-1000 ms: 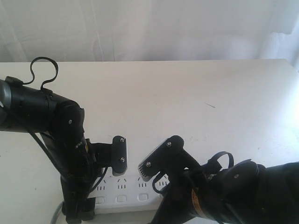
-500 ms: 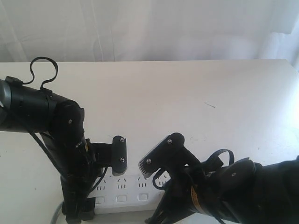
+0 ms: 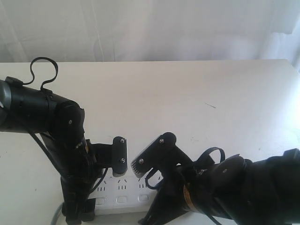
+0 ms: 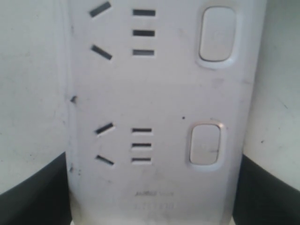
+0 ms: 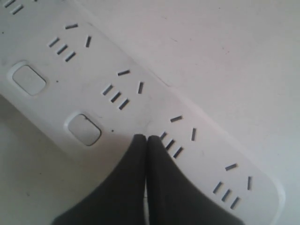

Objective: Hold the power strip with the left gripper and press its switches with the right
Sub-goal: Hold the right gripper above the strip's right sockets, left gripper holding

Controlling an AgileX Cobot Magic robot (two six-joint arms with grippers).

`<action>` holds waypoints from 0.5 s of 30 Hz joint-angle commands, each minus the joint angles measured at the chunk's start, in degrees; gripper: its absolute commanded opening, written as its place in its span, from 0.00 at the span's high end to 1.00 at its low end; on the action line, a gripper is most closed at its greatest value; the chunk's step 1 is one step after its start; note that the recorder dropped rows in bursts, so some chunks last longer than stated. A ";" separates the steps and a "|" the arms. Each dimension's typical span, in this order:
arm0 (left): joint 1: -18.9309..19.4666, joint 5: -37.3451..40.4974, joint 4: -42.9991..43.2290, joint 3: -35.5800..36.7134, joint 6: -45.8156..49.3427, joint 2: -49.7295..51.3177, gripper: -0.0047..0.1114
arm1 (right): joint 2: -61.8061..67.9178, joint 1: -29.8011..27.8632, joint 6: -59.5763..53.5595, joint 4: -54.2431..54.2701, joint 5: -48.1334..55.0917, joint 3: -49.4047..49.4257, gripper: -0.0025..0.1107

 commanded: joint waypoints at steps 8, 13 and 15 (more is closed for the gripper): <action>-0.37 7.14 -3.35 1.78 0.23 2.22 0.96 | 1.31 0.00 0.55 1.28 -3.98 1.00 0.98; -0.37 7.14 -3.35 1.78 0.23 2.22 0.96 | 1.31 0.00 0.55 1.65 -3.99 1.00 0.98; -0.37 7.08 -3.48 1.78 0.23 2.22 0.96 | 1.31 0.00 0.55 1.65 -3.99 1.00 0.98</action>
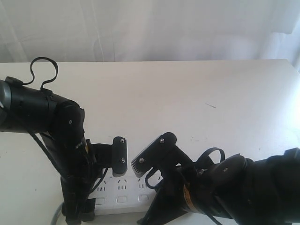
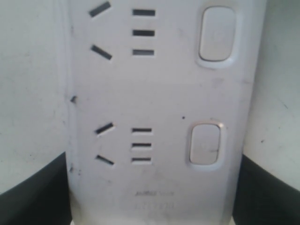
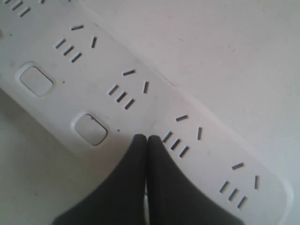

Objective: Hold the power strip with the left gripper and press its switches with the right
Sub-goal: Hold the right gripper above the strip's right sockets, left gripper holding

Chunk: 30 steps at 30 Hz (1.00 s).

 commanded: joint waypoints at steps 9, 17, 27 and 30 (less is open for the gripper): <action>-0.37 7.21 -3.48 1.78 0.15 2.22 0.96 | 1.31 0.00 1.34 1.53 -3.97 1.00 0.98; -0.37 7.33 -3.48 1.78 0.26 2.22 0.96 | -1.01 0.00 1.34 2.23 -4.34 1.00 0.98; -0.37 7.62 -3.48 1.78 0.40 2.22 0.96 | -2.48 0.00 1.34 2.23 -3.79 2.11 0.98; -0.37 7.76 -3.48 1.78 0.40 2.22 0.96 | -2.48 0.00 1.34 2.23 -2.81 2.21 0.98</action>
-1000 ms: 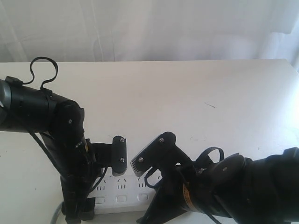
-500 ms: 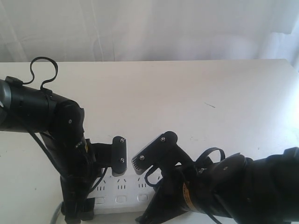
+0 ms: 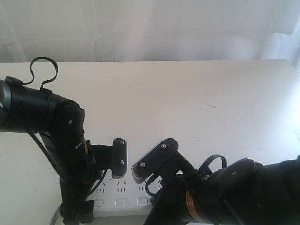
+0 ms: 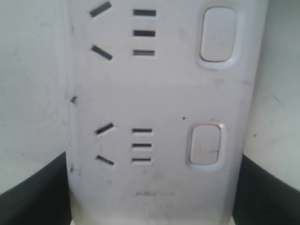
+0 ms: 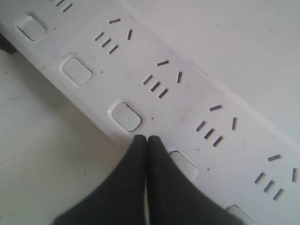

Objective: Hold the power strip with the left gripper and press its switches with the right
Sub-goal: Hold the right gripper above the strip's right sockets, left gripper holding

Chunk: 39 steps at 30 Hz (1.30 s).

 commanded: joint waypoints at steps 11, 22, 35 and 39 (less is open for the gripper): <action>-0.37 6.67 -3.38 1.78 -0.45 2.22 0.96 | -0.15 0.00 0.32 0.26 5.63 0.76 0.98; -0.37 6.79 -3.38 1.78 -0.35 2.22 0.96 | -4.14 0.00 -0.38 0.04 5.69 0.65 0.98; -0.37 7.20 -3.38 1.78 0.61 2.22 0.96 | -3.03 0.00 -0.15 0.04 6.10 0.75 0.98; -0.37 7.20 -3.38 1.78 0.61 2.22 0.96 | -0.96 0.00 -0.17 0.04 6.10 0.75 0.98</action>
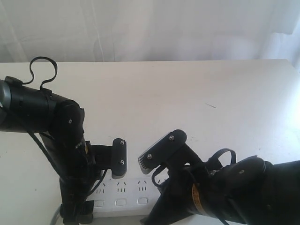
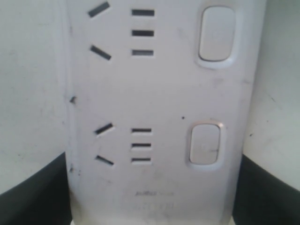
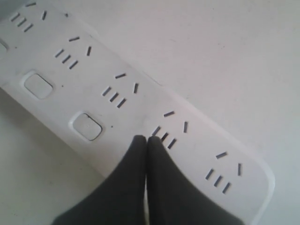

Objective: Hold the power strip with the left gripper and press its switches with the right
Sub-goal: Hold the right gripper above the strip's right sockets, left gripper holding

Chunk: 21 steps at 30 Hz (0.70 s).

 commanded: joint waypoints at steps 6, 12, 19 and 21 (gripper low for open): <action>-0.37 6.86 -2.80 1.78 0.06 2.22 0.96 | 3.09 0.00 -0.20 0.04 0.52 0.43 0.98; -0.37 6.86 -2.80 1.78 0.06 2.22 0.96 | 3.07 0.00 0.24 0.04 -1.52 0.43 0.98; -0.37 6.86 -2.80 1.78 0.06 2.22 0.96 | 3.07 0.00 0.24 0.26 -2.26 0.43 0.98; -0.37 6.86 -2.80 1.78 0.06 2.22 0.96 | 3.07 0.00 0.24 0.26 -3.52 0.43 0.98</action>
